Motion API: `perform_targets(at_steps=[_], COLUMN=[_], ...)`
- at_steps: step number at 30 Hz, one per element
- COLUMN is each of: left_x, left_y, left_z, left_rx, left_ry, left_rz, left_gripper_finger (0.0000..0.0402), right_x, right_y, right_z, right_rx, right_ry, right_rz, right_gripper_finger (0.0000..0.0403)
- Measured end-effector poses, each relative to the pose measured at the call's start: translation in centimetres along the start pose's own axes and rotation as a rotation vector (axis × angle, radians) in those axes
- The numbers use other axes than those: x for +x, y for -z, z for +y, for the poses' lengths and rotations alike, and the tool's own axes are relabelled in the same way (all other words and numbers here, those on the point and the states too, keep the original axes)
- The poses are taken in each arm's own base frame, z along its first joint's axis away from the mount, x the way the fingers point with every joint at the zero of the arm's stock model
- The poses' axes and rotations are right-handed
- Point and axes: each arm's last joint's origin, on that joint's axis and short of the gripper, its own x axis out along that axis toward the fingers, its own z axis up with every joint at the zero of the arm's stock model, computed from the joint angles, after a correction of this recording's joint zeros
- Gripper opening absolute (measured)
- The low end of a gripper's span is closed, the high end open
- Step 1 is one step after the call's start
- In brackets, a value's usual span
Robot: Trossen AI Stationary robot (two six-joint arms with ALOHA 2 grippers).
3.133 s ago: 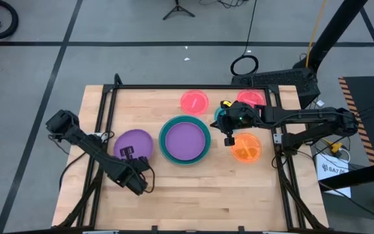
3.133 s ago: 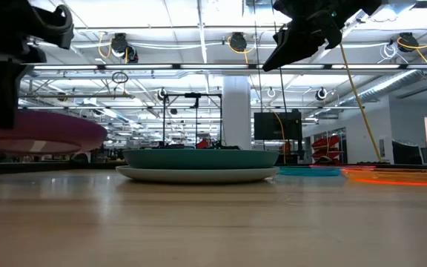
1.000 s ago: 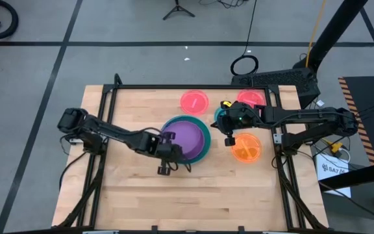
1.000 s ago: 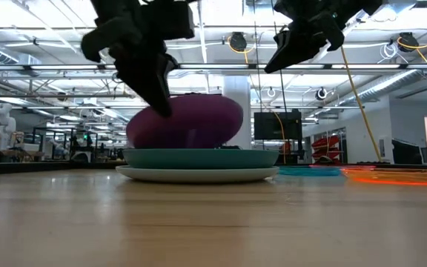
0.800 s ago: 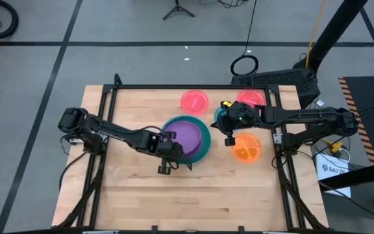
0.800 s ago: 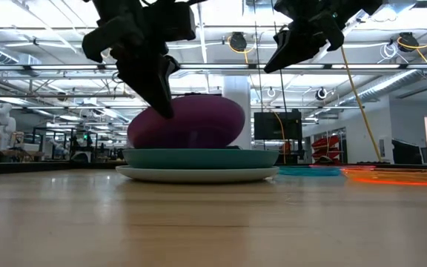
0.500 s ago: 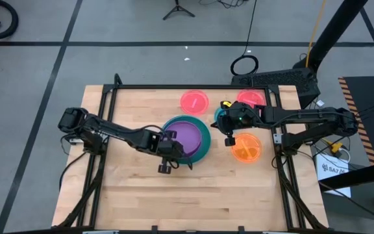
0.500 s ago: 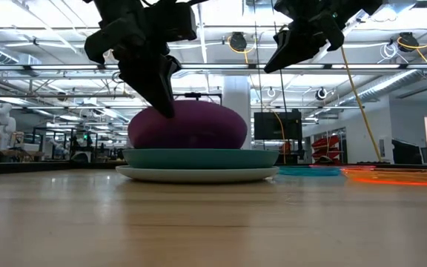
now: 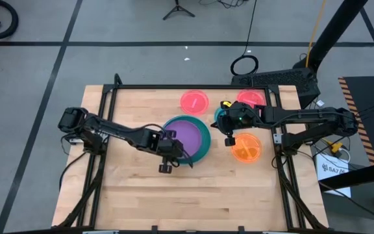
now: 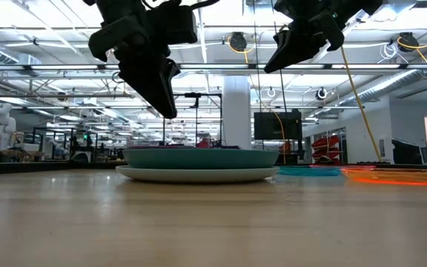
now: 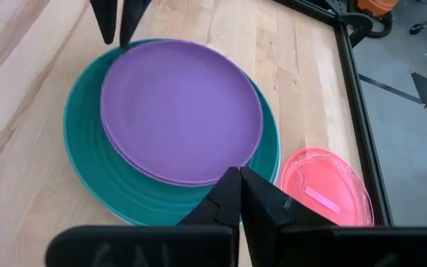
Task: Stack plastic plates
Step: Stack the blue plate on the violet plate
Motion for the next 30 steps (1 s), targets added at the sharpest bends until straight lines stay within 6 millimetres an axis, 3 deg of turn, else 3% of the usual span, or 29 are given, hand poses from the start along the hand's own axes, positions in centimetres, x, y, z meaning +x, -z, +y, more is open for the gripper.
perform_targets(at_steps=[6,14,25,30], left_x=[0.0,-0.9,-7.0,-8.4], left_y=[0.1,0.5,3.6,6.1], left_z=[0.1,1.6,6.2,8.1], left_rx=[0.039,0.163,0.159,0.134], left_ry=[0.001,-0.056,-0.153,-0.201], left_rz=[0.008,0.032,-0.136,-0.214], left_gripper_finger=[0.0138,0.0147,0.0147,0.0147], right_x=[0.0,0.0,0.2,1.3], right_y=[0.0,0.1,2.0,3.1], right_z=[0.0,0.0,0.4,0.2], right_rx=[0.005,0.175,0.663,0.852], right_ry=[-0.005,0.008,0.143,0.209], right_rz=[0.004,0.008,0.217,0.318], right_gripper_finger=[0.0002,0.0002,0.0002,0.0002])
